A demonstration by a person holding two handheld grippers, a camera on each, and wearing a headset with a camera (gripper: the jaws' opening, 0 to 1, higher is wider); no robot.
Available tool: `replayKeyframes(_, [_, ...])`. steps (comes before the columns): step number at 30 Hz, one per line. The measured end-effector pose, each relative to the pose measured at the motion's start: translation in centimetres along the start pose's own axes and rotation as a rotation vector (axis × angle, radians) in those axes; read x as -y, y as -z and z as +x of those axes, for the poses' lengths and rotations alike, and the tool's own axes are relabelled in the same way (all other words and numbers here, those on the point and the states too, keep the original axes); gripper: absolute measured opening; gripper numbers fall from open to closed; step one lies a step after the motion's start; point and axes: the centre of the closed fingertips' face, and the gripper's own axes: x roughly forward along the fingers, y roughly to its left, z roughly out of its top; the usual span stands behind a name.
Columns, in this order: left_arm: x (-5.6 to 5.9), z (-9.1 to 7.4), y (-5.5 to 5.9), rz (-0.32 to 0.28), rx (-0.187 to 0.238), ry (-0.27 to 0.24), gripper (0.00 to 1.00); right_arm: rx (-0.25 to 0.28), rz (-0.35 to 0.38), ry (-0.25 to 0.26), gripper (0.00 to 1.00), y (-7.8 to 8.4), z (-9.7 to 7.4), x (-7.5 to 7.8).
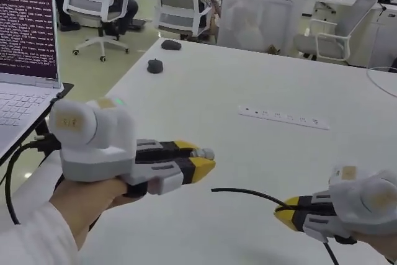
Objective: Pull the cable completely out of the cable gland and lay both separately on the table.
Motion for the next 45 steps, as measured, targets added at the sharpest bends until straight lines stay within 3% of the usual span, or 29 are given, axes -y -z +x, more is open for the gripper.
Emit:
replayKeyframes(4, [0.1,0.3,0.6,0.001,-0.016,0.005,0.16,-0.006,-0.007,-0.025,0.03,0.2,0.7,-0.4])
replayKeyframes(6, [0.1,0.5,1.0,-0.029,-0.02,0.015,0.16,-0.01,-0.01,-0.041,0.03,0.4,1.1,-0.6])
replayKeyframes(8, [0.1,0.6,1.1,-0.064,-0.017,0.02,0.16,-0.017,-0.008,-0.052,0.03,0.7,1.7,-0.4])
replayKeyframes(13, [-0.5,0.4,1.2,-0.066,-0.008,0.0,0.16,-0.044,0.019,-0.081,0.03,1.9,3.4,-0.2])
replayKeyframes(17, [-1.2,0.7,2.5,-0.1,-0.04,-0.016,0.16,-0.066,0.031,-0.108,0.03,2.9,4.7,-0.4])
replayKeyframes(21, [-1.1,1.3,3.5,-0.134,-0.056,0.0,0.16,-0.075,0.075,-0.118,0.03,3.8,5.6,-0.3])
replayKeyframes(25, [-1.6,2.1,4.9,-0.14,-0.103,0.013,0.16,-0.088,0.095,-0.132,0.03,4.6,6.4,-0.4])
replayKeyframes(27, [-2.1,2.4,5.5,-0.152,-0.119,0.01,0.16,-0.098,0.097,-0.132,0.03,4.9,6.6,-0.3])
replayKeyframes(28, [-2.3,2.7,5.8,-0.159,-0.125,0.01,0.16,-0.051,0.092,-0.136,0.03,4.2,6.9,-0.4])
replayKeyframes(29, [-2.4,2.9,6.0,-0.161,-0.128,0.011,0.16,-0.084,0.113,-0.132,0.03,4.7,6.7,-0.2])
replayKeyframes(31, [-2.4,3.5,6.6,-0.164,-0.139,0.019,0.16,-0.076,0.119,-0.135,0.03,4.5,6.8,-0.2])
replayKeyframes(37, [-2.7,5.3,9.7,-0.068,-0.226,0.043,0.16,-0.06,0.121,-0.127,0.03,4.6,6.6,-0.3])
replayKeyframes(43, [-3.3,7.2,14.9,0.048,-0.367,0.059,0.16,-0.072,0.092,-0.12,0.05,4.6,6.5,-0.5])
replayKeyframes(45, [-3.6,7.7,16.0,0.07,-0.389,0.05,0.16,-0.076,0.089,-0.119,0.05,4.6,6.5,-0.4])
